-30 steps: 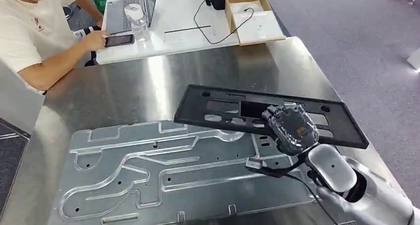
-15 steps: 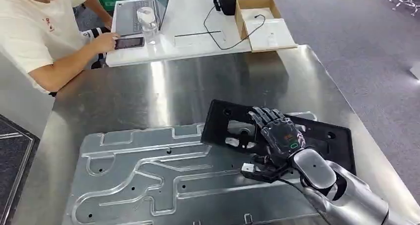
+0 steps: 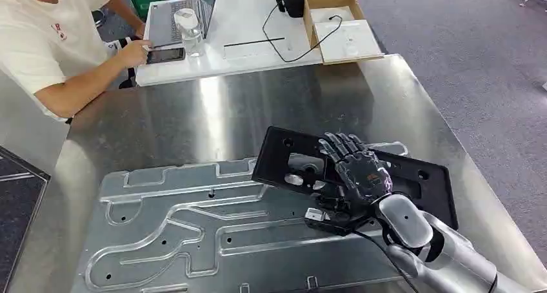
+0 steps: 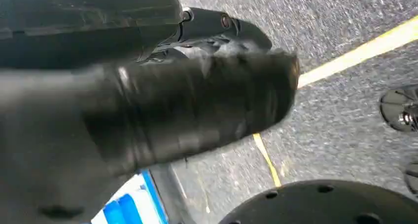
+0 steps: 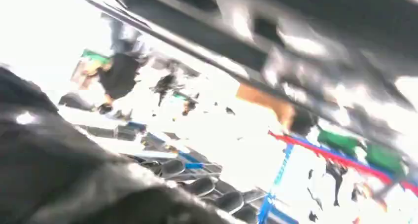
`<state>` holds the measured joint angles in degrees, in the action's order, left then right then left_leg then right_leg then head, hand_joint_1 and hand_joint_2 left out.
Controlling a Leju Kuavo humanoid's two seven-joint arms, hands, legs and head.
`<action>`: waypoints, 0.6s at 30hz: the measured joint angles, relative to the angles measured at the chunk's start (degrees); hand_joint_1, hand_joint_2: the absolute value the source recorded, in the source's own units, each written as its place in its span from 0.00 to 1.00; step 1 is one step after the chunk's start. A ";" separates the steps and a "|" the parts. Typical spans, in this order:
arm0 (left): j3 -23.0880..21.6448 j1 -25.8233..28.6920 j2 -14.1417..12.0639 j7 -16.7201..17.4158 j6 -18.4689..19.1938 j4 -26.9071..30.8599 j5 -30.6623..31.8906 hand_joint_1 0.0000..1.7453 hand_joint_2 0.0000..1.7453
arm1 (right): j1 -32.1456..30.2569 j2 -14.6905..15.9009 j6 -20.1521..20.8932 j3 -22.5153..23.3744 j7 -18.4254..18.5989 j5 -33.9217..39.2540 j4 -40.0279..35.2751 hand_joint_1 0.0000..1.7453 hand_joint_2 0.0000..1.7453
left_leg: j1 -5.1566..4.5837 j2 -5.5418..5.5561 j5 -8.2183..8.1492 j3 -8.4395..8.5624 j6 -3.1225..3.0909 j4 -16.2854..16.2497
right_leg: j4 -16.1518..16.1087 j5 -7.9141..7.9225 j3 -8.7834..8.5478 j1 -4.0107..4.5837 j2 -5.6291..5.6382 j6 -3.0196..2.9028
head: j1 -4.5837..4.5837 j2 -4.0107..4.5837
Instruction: Take the parts from the cabinet and place them on the table.
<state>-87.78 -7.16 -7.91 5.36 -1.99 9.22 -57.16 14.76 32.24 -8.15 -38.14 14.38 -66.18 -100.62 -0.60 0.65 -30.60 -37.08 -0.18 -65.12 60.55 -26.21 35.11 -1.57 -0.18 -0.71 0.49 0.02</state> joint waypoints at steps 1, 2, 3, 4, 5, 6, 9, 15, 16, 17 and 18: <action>-0.02 -0.02 0.00 0.02 -0.02 0.00 0.24 0.00 0.00 | 0.00 -0.71 0.04 -0.04 0.00 -0.02 -0.95 0.00 0.00 | 0.21 -0.04 -2.38 -1.41 0.34 -4.13 | 0.01 0.17 0.24 0.04 -0.04 -0.10 | 0.02 0.00; -0.07 -0.02 0.00 0.02 -0.02 0.00 0.35 0.00 0.00 | -0.04 -1.40 0.11 -0.11 0.00 -0.02 -1.82 0.00 0.00 | 0.40 -0.10 -4.46 -2.84 0.62 -8.43 | 0.02 0.41 0.52 0.10 -0.11 -0.17 | -0.01 -0.02; -0.07 -0.02 0.00 0.02 -0.02 0.00 0.42 0.00 0.00 | -0.08 -1.93 0.20 -0.15 0.00 -0.02 -2.41 0.00 0.00 | 0.53 -0.11 -5.29 -3.45 0.77 -10.75 | 0.03 0.63 0.82 0.11 -0.19 -0.15 | 0.02 0.00; -0.09 -0.01 0.00 0.02 -0.02 0.00 0.44 0.00 0.00 | -0.15 -2.41 0.18 -0.15 0.00 -0.02 -2.96 0.00 0.00 | 0.64 -0.13 -4.89 -2.87 0.82 -10.55 | 0.04 0.91 1.16 0.11 -0.23 -0.10 | 0.02 0.00; -0.11 -0.01 0.00 0.02 -0.02 0.00 0.52 0.00 0.00 | -0.15 -2.76 0.00 -0.15 -0.02 0.00 -3.56 0.00 0.00 | 0.71 -0.17 -3.55 -1.10 0.78 -8.00 | 0.04 1.20 1.51 0.07 -0.24 -0.02 | 0.02 0.00; -0.11 -0.01 0.00 0.00 -0.02 0.00 0.61 0.00 0.00 | -0.16 -3.17 -0.40 -0.15 -0.11 0.29 -4.09 0.00 0.00 | 0.72 -0.20 -1.67 1.69 0.70 -3.51 | 0.03 1.52 1.82 0.00 -0.22 0.11 | 0.02 0.00; -0.09 -0.18 0.02 -0.46 -0.17 0.00 0.24 0.00 0.00 | -0.73 -5.49 -2.75 -0.15 -0.26 2.44 -6.78 0.00 0.00 | 0.19 -0.16 0.41 7.61 0.36 6.94 | -0.42 2.55 2.03 0.01 -0.17 1.05 | 0.10 0.00; -0.02 -0.38 0.22 -1.16 -0.83 0.00 -1.31 0.00 0.00 | -2.81 -11.28 0.17 -1.70 3.30 8.45 -11.63 0.00 0.00 | 0.09 -0.52 3.93 6.71 -2.20 8.87 | 2.01 -0.99 3.23 0.04 -0.04 2.20 | 0.45 0.00; -0.02 -0.34 0.22 -1.18 -0.92 0.00 -1.66 0.00 0.00 | -3.01 -12.12 0.15 -2.14 3.34 11.03 -12.38 0.00 0.00 | 0.03 -0.62 4.49 5.98 -2.73 8.84 | 6.10 -4.55 4.50 0.08 0.01 2.06 | 0.50 -0.02; 0.00 -0.28 0.26 -1.27 -0.98 0.00 -1.79 0.00 0.00 | -3.22 -12.94 0.00 -2.93 3.34 14.46 -13.14 0.00 0.00 | -0.06 -0.71 4.94 5.21 -2.70 8.73 | 10.74 -7.50 5.64 0.29 0.07 2.01 | 0.50 0.00; 0.00 -0.27 0.33 -1.29 -1.01 0.00 -1.94 0.00 0.00 | -3.47 -13.40 -0.11 -3.39 3.34 17.67 -13.69 0.00 0.00 | -0.20 -0.73 5.34 4.51 -2.80 8.61 | 13.90 -8.81 6.20 0.39 0.08 2.05 | 0.54 0.00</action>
<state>-87.78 -7.43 -7.58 4.07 -2.99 9.22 -59.10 11.30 18.84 -8.26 -41.53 17.73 -48.51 -114.31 -0.80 -0.08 -25.26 -32.56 -2.99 -56.52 74.45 -35.02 41.31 -1.18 -0.11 1.33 1.03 0.02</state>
